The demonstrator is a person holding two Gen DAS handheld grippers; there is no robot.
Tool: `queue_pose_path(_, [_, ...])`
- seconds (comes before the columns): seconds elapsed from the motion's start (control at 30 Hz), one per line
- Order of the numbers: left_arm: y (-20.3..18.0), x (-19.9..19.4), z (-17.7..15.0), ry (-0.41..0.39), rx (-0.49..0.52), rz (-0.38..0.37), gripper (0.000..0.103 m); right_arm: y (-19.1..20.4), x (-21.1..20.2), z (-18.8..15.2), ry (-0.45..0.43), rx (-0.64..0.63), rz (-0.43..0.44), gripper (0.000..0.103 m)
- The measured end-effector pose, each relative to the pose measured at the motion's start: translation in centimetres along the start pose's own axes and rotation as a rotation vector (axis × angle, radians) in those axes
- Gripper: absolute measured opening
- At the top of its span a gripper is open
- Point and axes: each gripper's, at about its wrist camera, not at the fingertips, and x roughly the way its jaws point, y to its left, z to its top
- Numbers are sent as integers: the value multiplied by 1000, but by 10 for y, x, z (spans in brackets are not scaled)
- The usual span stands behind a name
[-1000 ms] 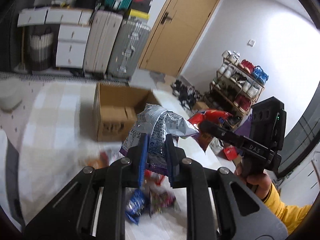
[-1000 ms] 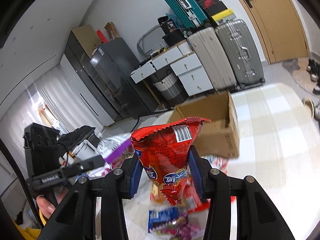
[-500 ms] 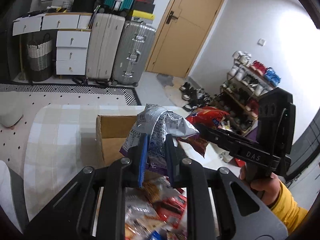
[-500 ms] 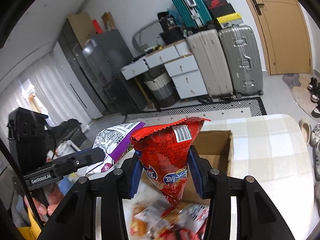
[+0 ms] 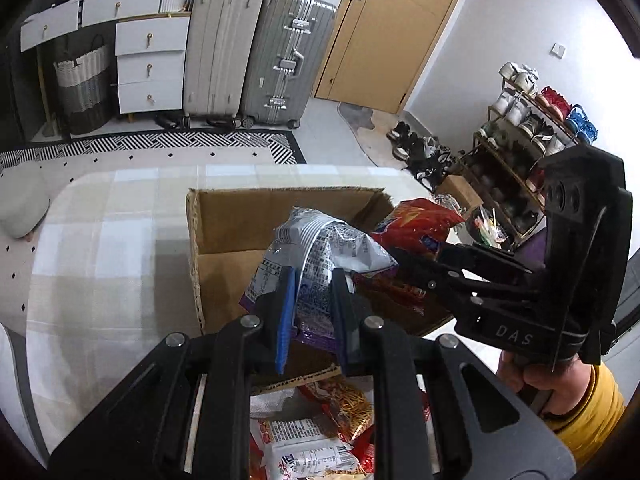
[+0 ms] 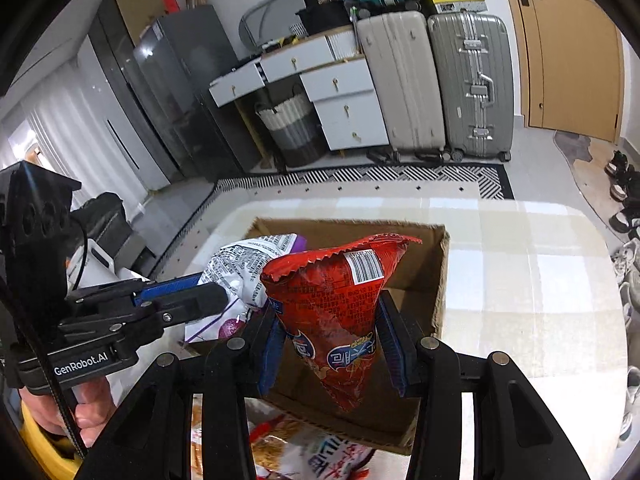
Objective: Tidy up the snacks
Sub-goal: 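Drop the red bag and silver bag into the cardboard box, opening both tools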
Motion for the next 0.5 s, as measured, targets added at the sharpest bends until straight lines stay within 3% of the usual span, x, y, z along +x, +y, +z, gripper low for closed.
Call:
queue_pose_path(0.37, [14, 48, -3, 55, -16, 19, 15, -12, 20, -5, 32, 6, -30, 45])
queue_pose_path(0.5, [21, 56, -6, 61, -31, 24, 15, -12, 19, -6, 25, 8, -34, 50])
